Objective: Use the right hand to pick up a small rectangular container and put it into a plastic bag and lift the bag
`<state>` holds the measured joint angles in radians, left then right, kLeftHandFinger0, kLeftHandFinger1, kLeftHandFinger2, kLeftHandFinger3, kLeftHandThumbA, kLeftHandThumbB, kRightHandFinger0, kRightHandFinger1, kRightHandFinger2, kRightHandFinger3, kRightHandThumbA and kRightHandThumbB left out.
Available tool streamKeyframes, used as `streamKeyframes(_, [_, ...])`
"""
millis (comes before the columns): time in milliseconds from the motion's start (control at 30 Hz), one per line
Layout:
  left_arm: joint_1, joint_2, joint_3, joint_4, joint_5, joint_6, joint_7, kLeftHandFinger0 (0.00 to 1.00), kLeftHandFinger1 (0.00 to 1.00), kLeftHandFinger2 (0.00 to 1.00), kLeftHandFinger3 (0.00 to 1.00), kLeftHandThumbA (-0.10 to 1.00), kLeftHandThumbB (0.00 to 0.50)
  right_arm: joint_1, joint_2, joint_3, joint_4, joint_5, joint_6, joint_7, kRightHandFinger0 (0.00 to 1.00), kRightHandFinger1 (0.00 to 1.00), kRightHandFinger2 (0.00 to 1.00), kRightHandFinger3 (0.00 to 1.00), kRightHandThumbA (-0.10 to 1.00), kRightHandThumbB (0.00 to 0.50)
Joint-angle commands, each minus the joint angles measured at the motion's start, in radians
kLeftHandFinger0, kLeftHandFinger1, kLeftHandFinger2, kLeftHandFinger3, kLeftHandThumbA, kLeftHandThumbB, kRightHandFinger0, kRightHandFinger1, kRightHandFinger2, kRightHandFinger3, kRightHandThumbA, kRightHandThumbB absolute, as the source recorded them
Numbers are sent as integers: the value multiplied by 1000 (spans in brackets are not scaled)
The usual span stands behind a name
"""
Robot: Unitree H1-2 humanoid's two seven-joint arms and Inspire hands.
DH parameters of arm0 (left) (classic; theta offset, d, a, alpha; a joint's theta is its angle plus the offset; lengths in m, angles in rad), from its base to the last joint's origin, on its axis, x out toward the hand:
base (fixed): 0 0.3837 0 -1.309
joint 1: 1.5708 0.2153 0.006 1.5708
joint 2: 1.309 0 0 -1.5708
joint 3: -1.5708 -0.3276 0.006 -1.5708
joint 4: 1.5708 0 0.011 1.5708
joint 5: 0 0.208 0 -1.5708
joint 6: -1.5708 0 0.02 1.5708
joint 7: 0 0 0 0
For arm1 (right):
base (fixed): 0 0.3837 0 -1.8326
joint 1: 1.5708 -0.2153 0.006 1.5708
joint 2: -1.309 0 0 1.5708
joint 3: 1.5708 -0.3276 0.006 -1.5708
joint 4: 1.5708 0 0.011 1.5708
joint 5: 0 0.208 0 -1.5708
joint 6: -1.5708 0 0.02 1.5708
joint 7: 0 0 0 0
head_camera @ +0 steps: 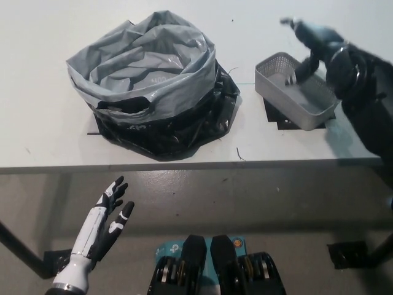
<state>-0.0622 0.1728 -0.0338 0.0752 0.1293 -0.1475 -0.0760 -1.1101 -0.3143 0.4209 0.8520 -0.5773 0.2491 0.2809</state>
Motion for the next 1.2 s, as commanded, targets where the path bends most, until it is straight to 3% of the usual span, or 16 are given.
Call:
streamKeyframes(0, [-4, 10, 7, -36, -14, -11, -5, 1000, 1000, 1000, 1000, 850, 196, -61, 25, -55, 92, 46, 38, -43, 1000, 1000, 1000, 1000, 1000, 500])
streamKeyframes(333, [-9, 12, 5, -40, -7, -5, -4, 1000, 1000, 1000, 1000, 813, 172, -104, 64, -104, 236, 78, 37, -56, 1000, 1000, 1000, 1000, 1000, 500])
streamKeyframes(1167, [-17, 17, 6, -46, -1, 2, -4, 1000, 1000, 1000, 1000, 814, 192, -165, 117, -72, 455, 83, 25, -92, 1000, 1000, 1000, 1000, 1000, 500])
